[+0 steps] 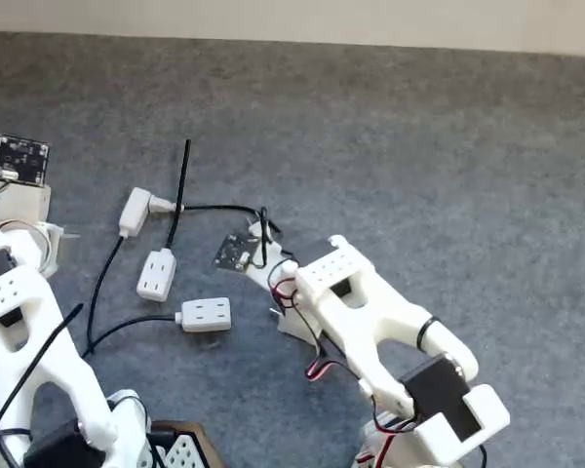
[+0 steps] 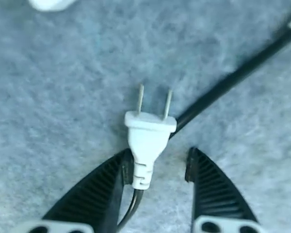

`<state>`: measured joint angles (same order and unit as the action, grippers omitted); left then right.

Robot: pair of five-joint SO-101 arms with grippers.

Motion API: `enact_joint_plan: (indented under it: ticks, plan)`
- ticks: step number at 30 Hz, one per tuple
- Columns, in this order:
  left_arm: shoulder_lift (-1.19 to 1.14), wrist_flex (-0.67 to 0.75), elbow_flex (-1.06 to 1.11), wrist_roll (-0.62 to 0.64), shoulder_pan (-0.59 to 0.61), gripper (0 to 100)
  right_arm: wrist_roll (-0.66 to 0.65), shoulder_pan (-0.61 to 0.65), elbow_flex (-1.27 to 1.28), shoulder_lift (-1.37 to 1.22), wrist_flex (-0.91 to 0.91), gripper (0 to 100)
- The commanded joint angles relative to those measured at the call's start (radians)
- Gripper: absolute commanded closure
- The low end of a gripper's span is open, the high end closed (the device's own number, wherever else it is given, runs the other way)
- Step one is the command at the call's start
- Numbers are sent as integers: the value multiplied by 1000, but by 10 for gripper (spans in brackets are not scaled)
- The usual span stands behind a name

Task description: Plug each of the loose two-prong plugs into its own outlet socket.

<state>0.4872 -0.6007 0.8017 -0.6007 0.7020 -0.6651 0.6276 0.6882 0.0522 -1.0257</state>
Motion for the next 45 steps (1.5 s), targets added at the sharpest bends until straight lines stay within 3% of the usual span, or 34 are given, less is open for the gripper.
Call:
enact_joint_plan:
  ticks: [1,13,16,19,26,30,35,41,45]
  plan:
    - [-1,17,-42,-9,2,648,5,-44,-38,1,4,875]
    - [-1,15,-38,-9,-1,648,5,-44,-30,-4,4,916]
    - [-1,15,-38,-9,-5,648,9,-44,-35,-2,4,998]
    - [-4,12,-36,-9,-25,649,12,-45,-38,4,4,994]
    - [1,-124,-45,-5,-101,652,226,-41,-44,208,59,993]
    - [1,-209,-45,-2,-160,652,307,-27,120,452,209,993]
    - [1,-371,-107,66,-262,652,315,96,314,677,292,993]
    - [10,-663,-306,91,-470,649,408,143,390,722,423,993]
    - [137,-692,-309,138,-619,648,417,143,456,719,512,993]
